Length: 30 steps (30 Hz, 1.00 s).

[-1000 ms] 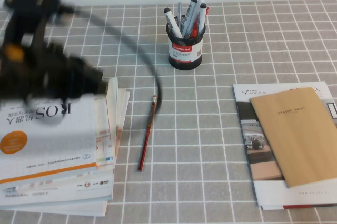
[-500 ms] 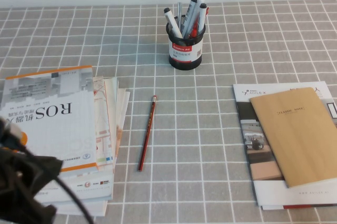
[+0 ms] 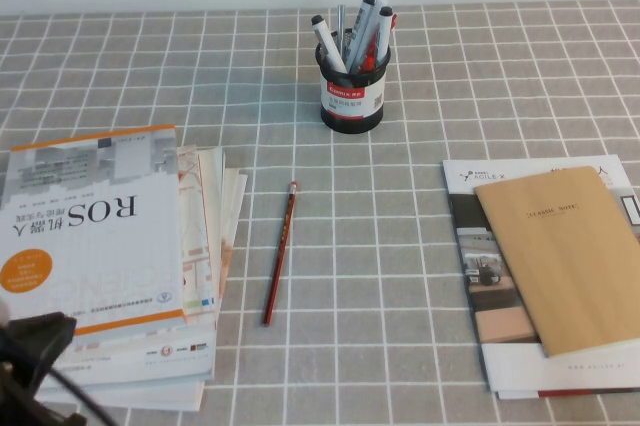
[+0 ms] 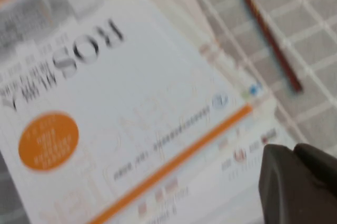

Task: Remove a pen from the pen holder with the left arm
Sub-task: 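Take a marker out of the pen holder and lay it on the table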

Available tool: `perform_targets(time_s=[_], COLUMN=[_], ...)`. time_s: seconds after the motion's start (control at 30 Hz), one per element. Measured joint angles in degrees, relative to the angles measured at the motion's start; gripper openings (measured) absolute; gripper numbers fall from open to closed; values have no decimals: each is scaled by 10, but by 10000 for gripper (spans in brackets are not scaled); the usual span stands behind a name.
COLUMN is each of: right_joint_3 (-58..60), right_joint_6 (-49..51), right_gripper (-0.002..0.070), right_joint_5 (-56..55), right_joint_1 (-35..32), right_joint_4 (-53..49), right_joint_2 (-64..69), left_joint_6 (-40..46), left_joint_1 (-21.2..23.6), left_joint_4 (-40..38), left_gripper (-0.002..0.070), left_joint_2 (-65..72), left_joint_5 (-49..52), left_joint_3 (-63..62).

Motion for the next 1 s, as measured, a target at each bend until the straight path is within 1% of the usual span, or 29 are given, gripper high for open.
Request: perform_targets(time_s=[0.1,0.17,0.23,0.33,0.5,0.6,0.67,0.8,1.0], right_joint_3=[0,0,0,0,0,0,0,0,0], right_joint_6=[0,0,0,0,0,0,0,0,0], right_gripper=[-13,-13,-13,-13,-13,-13,-13,-13,-13], right_joint_5=[0,0,0,0,-1,-1,-1,-1,-1], right_joint_1=[0,0,0,0,0,0,0,0,0], right_joint_4=[0,0,0,0,0,0,0,1,1], right_joint_2=[0,0,0,0,0,0,0,0,0], left_joint_6=[0,-3,-13,-31,-37,-34,-29,-1,24], left_joint_1=[0,7,26,71,174,211,219,219,219], left_joint_4=[2,2,-4,-17,-36,-38,-38,-41,-43], left_gripper=[0,0,0,0,0,0,0,0,0], left_joint_2=[-66,-116,-166,-231,-326,-343,-342,-343,-344], left_joint_5=[-117,-173,-223,-251,-250,-229,-203,-148,-137], left_joint_3=[82,127,184,241,286,287,287,287,287])
